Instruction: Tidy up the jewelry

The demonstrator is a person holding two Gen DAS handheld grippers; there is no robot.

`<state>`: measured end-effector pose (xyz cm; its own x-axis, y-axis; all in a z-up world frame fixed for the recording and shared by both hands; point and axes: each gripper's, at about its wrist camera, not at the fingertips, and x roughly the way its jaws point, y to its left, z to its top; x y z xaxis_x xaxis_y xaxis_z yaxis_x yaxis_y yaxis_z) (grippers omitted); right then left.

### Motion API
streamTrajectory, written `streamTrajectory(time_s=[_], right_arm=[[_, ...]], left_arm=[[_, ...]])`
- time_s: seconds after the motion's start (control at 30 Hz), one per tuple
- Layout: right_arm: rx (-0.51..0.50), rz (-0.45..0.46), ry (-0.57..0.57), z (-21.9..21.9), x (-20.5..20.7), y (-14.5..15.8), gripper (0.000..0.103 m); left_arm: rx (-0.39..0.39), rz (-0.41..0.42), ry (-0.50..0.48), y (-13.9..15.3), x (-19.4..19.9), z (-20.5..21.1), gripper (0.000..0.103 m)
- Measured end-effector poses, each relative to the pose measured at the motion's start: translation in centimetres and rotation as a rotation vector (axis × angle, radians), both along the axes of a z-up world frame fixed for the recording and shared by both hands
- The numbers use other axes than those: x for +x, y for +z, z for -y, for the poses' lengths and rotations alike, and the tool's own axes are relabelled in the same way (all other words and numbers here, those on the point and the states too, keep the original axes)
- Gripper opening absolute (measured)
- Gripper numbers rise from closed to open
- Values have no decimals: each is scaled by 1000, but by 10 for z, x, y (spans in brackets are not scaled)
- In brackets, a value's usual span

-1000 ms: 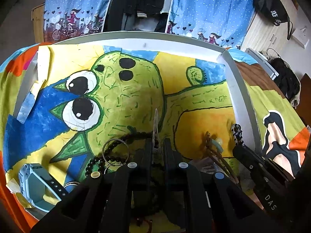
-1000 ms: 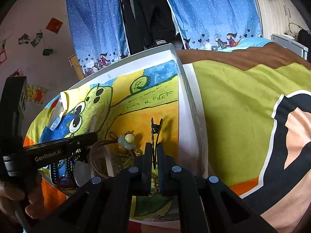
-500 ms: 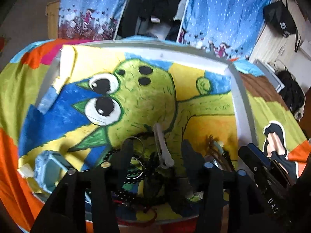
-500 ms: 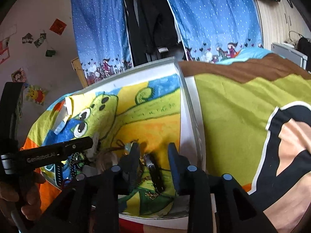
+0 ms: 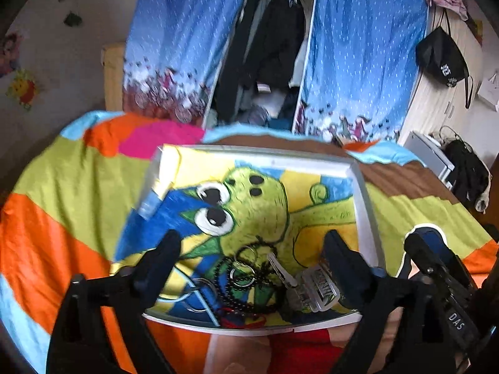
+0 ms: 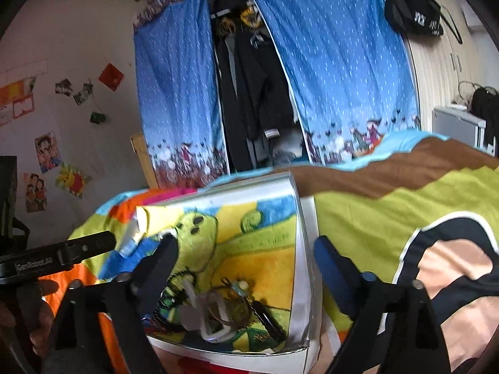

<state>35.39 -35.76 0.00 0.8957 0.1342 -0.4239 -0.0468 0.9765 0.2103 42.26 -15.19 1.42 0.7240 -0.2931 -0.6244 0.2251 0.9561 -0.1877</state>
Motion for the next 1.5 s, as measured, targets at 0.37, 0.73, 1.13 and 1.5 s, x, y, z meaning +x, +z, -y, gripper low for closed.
streamTrajectory(time_s=[0.37,0.73,1.13,1.5], right_arm=[[-33,162,11,-8,-49,51,103],[-23,281,23,-21,-109,92,103],[-20,321,54,-45,-177,108,103],[-17,336,31,-61,-235,100,103]], left_arm=[[-35,157,96,47,-64,-32,101],[0,264,120,86,-140,-50,101],[9,346,112,109,-214,-63,102],[-3,379,127,112,-267,-84,102]])
